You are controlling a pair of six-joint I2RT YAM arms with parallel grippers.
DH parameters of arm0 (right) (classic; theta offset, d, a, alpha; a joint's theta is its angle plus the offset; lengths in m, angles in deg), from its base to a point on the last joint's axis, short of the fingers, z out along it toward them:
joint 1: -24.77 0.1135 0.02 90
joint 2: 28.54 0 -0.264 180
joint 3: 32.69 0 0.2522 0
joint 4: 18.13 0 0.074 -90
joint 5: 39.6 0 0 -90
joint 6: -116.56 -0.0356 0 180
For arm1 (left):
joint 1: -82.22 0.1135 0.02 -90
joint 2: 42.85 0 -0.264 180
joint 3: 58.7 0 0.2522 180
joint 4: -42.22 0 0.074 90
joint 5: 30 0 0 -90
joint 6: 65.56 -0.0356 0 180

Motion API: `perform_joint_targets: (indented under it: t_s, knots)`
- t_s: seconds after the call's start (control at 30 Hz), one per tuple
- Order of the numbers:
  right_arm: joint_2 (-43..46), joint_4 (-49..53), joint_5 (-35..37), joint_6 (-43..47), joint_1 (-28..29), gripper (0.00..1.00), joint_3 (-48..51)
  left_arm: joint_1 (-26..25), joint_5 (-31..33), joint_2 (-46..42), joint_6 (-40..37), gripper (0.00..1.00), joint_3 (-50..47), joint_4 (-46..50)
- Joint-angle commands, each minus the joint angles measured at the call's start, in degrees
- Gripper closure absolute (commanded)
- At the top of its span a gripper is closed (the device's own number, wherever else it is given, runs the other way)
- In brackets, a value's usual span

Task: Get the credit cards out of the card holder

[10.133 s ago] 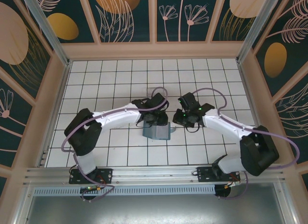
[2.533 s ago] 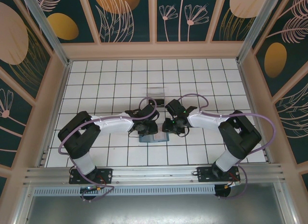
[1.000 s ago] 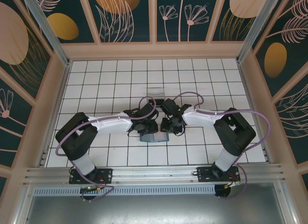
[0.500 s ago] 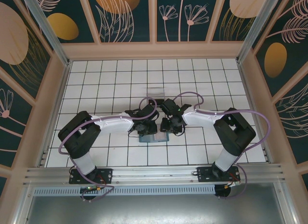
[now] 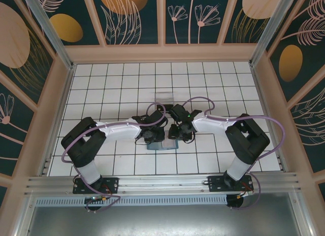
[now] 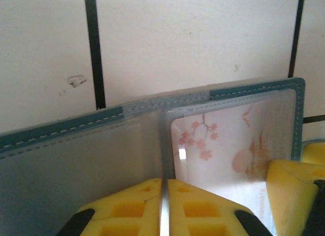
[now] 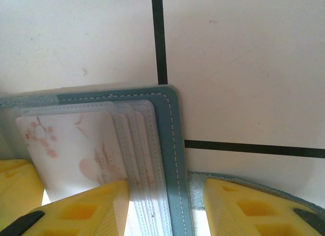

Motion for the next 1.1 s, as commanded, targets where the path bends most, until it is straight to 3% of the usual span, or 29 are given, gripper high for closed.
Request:
perform_joint_targets:
  t_s: [0.0,0.17,0.4,1.07]
  knots:
    - [-1.8,2.9,2.5,-0.5,0.4,0.55,1.3,-0.2,2.7,-0.9,-1.0,0.89,0.0,4.8]
    - [-1.5,2.9,2.5,-0.7,0.4,0.60,1.4,-0.2,3.9,-3.0,-1.0,0.90,0.3,5.3]
    - [-1.3,2.7,1.9,-0.8,0.4,0.56,1.4,-0.1,-0.3,-4.8,0.2,0.78,-0.3,-0.8]
    - [0.2,2.9,1.4,-1.1,0.3,0.56,0.6,-0.1,-1.4,-1.6,-0.1,0.78,-1.6,-2.3]
